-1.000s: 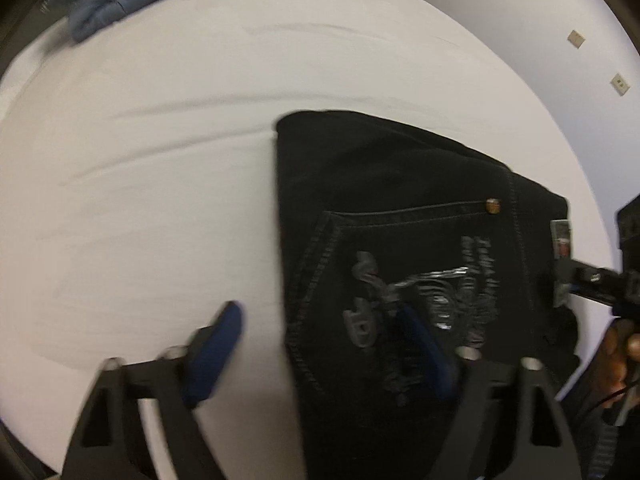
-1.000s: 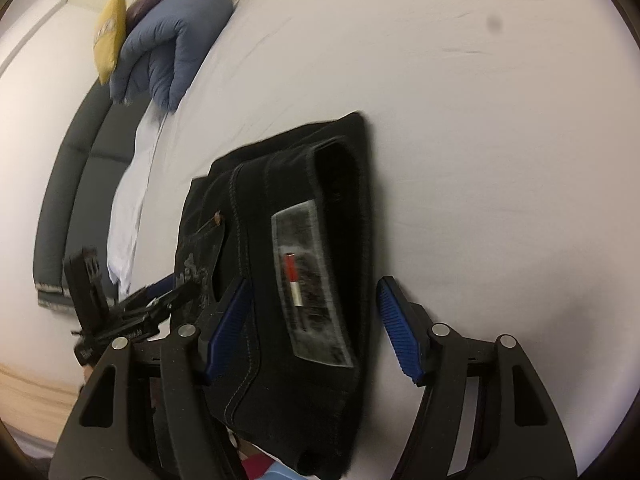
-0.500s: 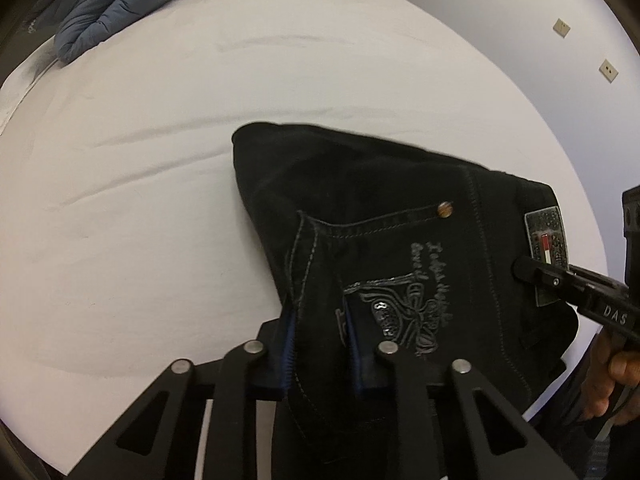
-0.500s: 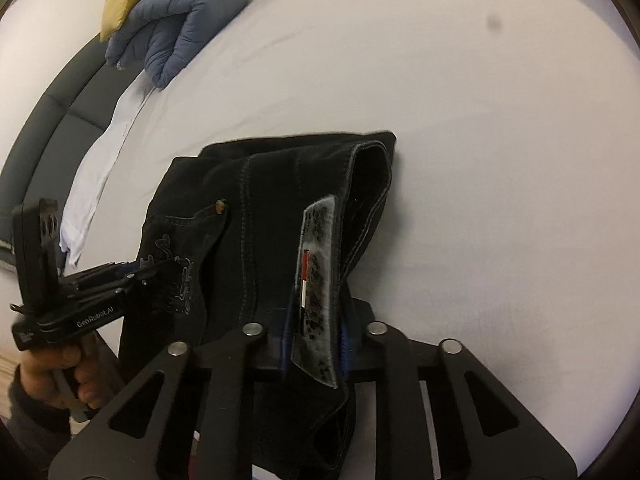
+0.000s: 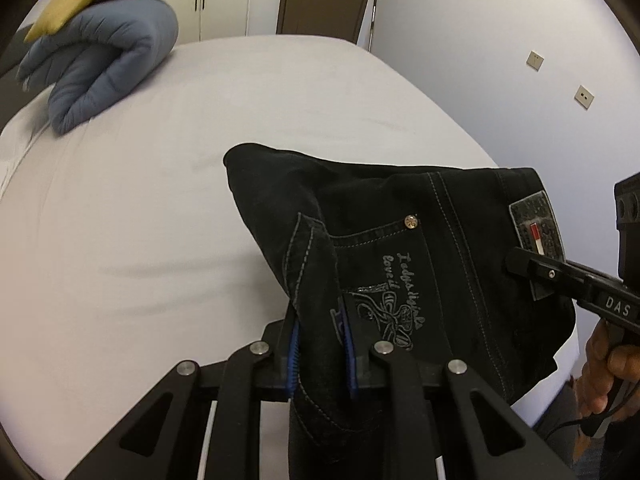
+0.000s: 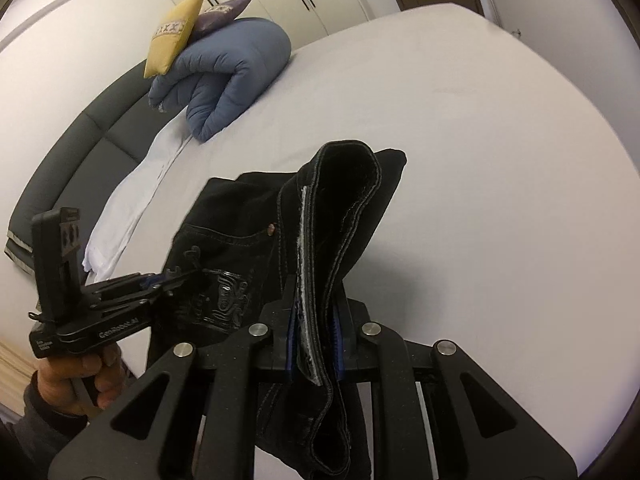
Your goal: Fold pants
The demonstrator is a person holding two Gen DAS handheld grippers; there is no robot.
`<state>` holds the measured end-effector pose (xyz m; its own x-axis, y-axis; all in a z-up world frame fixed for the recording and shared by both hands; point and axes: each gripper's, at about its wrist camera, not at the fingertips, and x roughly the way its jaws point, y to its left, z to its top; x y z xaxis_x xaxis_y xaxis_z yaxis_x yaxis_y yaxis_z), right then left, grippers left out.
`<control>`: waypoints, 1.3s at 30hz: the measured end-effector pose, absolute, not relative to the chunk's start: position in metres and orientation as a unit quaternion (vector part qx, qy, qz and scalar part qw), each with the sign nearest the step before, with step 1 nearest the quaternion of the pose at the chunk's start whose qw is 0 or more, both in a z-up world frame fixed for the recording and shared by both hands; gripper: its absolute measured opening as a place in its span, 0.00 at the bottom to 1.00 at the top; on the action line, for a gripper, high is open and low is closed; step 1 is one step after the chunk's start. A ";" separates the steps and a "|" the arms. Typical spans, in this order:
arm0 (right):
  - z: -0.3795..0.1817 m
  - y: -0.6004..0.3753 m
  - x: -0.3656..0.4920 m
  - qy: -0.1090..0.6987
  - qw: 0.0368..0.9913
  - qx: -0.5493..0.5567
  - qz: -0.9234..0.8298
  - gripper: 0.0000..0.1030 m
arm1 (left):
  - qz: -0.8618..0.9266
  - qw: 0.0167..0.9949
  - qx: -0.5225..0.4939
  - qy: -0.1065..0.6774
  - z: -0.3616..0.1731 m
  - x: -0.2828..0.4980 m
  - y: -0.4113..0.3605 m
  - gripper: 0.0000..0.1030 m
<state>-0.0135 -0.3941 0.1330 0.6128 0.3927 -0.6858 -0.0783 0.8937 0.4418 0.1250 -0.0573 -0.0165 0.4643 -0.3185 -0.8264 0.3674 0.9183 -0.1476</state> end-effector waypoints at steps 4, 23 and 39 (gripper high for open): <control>0.126 -0.415 0.023 0.432 0.872 0.194 0.123 0.12 | -0.194 0.850 0.036 0.489 -0.032 0.149 -0.077 0.18; 0.059 -0.501 -0.002 0.417 0.866 0.274 0.004 0.47 | -0.134 0.885 0.052 0.443 -0.061 0.109 -0.080 0.75; 0.365 -0.390 -0.229 -0.078 0.989 0.024 -0.123 1.00 | 0.010 0.997 0.042 0.057 0.196 -0.061 -0.006 1.00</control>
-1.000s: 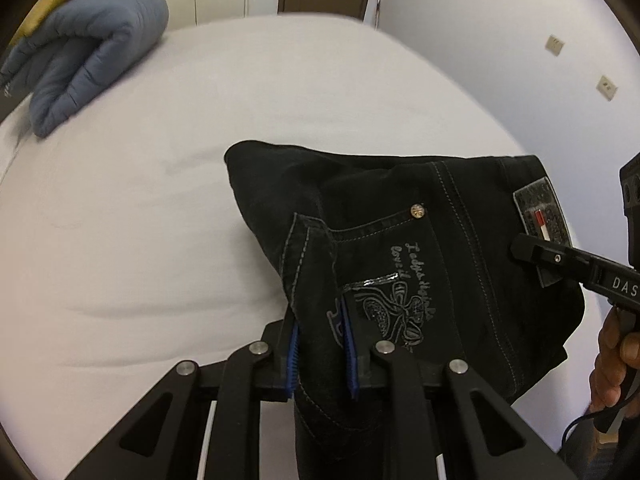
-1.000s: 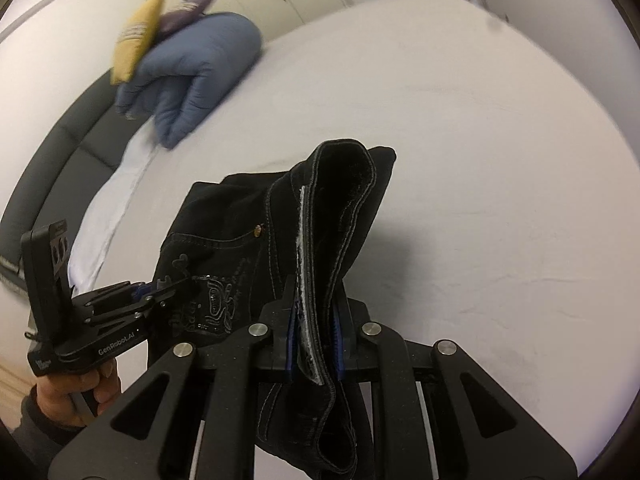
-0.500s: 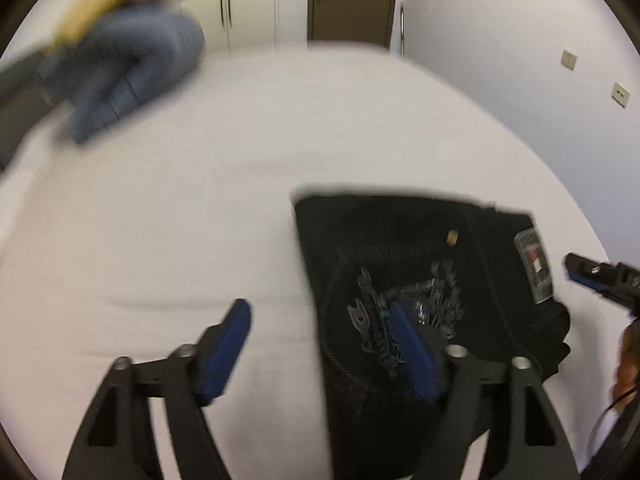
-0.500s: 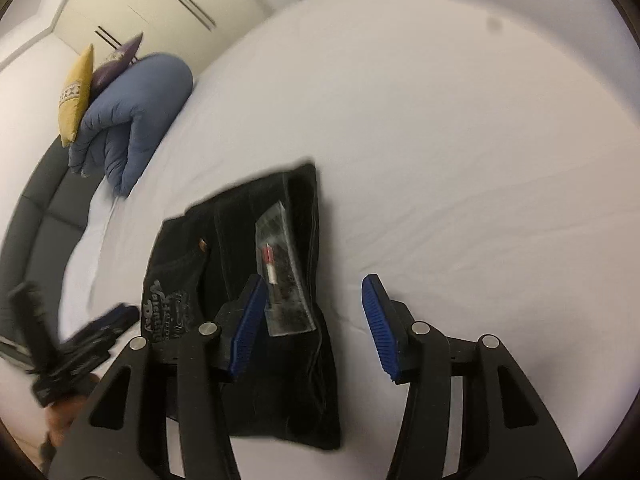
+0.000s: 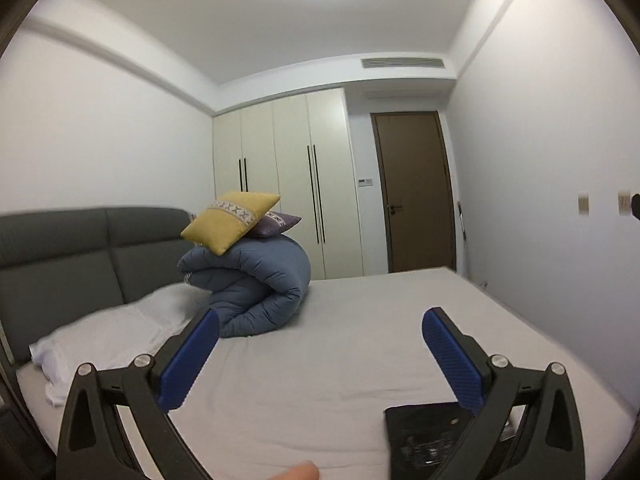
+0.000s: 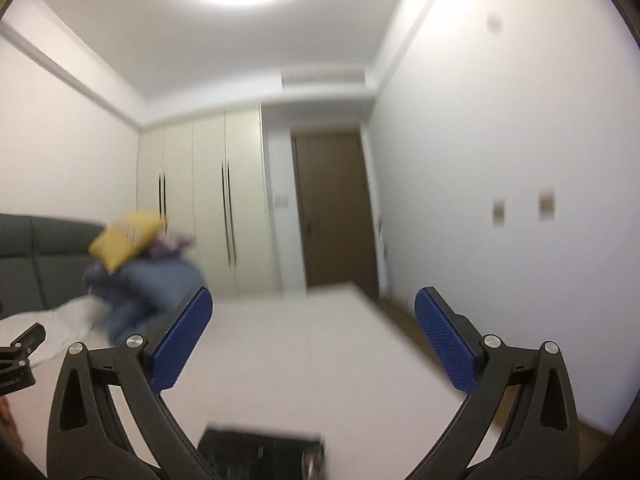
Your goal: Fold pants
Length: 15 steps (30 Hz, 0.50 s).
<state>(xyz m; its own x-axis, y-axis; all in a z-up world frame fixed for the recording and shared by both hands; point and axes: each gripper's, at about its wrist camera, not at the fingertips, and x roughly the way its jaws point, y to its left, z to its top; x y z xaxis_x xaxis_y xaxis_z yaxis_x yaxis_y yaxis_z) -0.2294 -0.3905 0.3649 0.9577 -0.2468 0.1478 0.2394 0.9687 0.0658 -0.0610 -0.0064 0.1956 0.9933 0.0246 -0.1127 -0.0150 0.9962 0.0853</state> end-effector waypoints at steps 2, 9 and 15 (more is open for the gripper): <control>0.379 -0.385 -0.241 -0.076 0.990 0.018 -0.116 1.00 | 0.016 0.996 0.037 0.075 0.208 -0.065 -0.003 1.00; 0.383 -0.372 -0.259 -0.012 0.993 0.029 -0.115 1.00 | 0.008 0.979 0.008 0.205 0.187 -0.053 0.006 1.00; 0.335 -0.363 -0.244 0.118 0.984 0.050 -0.120 1.00 | -0.012 0.952 0.024 0.305 0.115 -0.052 -0.017 1.00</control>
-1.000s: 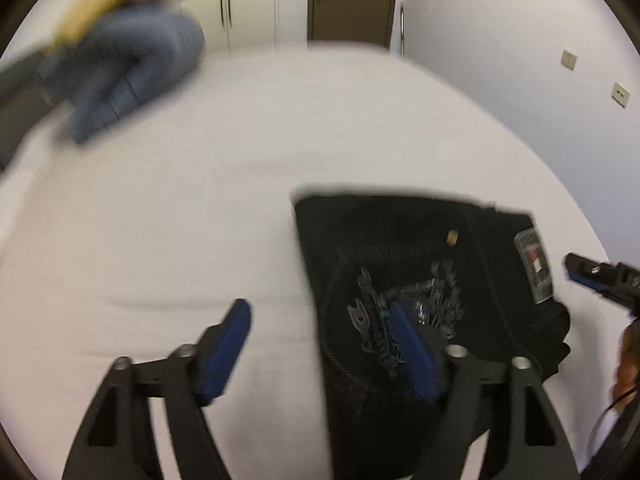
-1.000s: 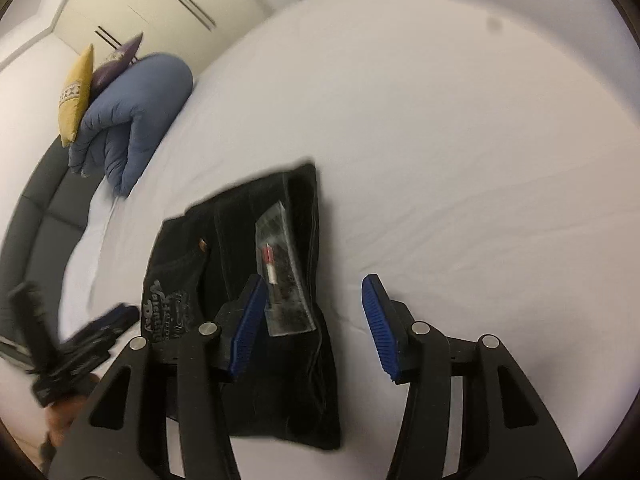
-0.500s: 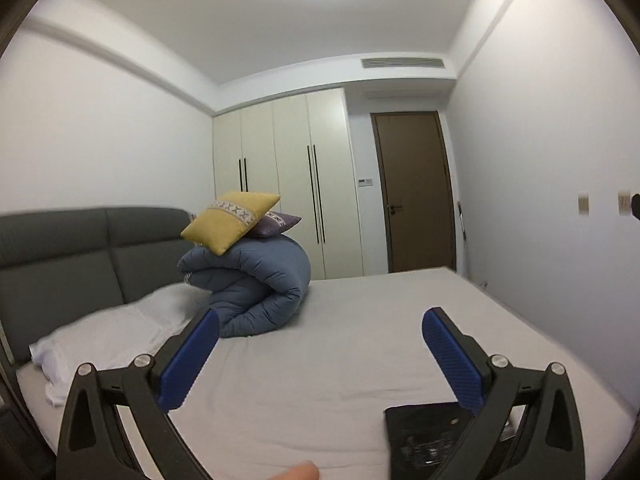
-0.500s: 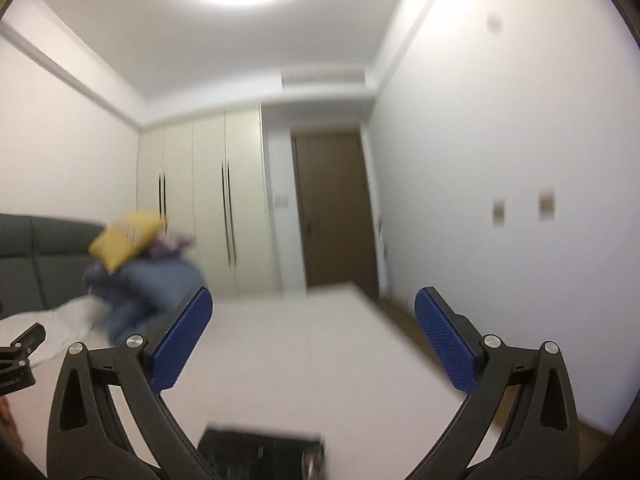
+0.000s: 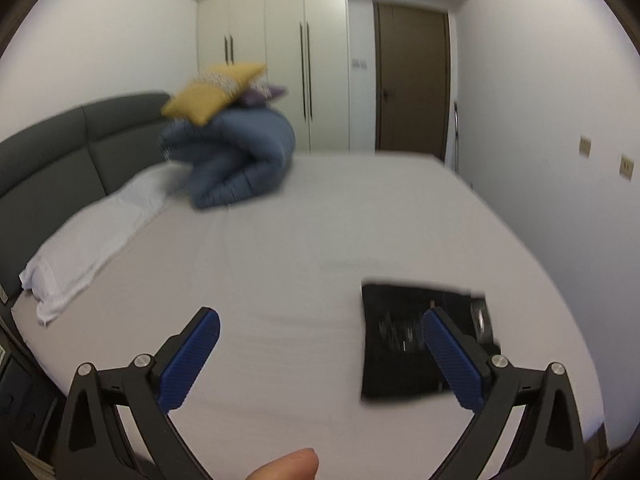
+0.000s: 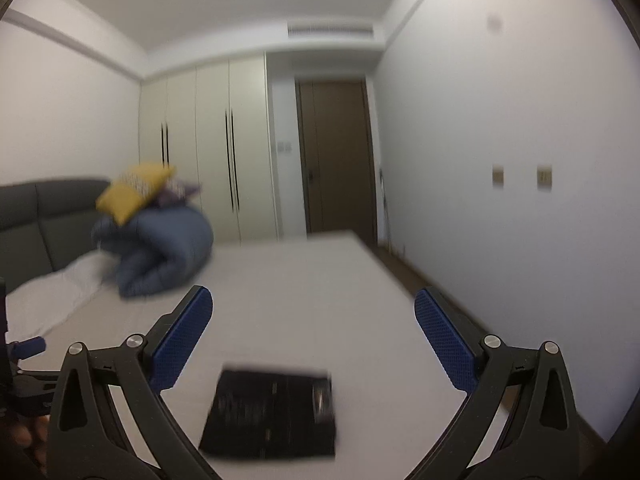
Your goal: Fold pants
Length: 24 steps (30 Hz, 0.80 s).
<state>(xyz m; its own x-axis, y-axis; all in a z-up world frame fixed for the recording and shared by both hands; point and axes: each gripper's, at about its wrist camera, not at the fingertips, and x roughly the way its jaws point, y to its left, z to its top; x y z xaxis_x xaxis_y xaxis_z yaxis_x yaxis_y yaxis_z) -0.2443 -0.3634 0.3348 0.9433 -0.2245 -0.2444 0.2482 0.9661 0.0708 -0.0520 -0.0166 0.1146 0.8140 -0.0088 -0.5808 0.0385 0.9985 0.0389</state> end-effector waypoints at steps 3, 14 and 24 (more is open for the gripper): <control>0.304 -0.370 -0.231 0.185 0.972 0.068 -0.127 1.00 | -0.017 0.939 0.028 0.342 0.084 -0.051 -0.027 1.00; 0.204 -0.386 -0.211 0.293 0.945 0.071 -0.125 1.00 | -0.027 0.918 0.024 0.395 0.039 -0.051 -0.034 1.00; 0.207 -0.378 -0.191 0.306 0.943 0.067 -0.116 1.00 | -0.023 0.917 0.023 0.397 0.036 -0.050 -0.034 1.00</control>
<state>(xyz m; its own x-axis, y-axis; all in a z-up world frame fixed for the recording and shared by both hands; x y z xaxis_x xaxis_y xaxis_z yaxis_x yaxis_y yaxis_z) -0.1910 -0.3782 0.2074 0.7861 -0.1779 -0.5920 0.2592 0.9643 0.0545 -0.0497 -0.0340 0.0356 0.6835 -0.0241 -0.7296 0.0607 0.9979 0.0239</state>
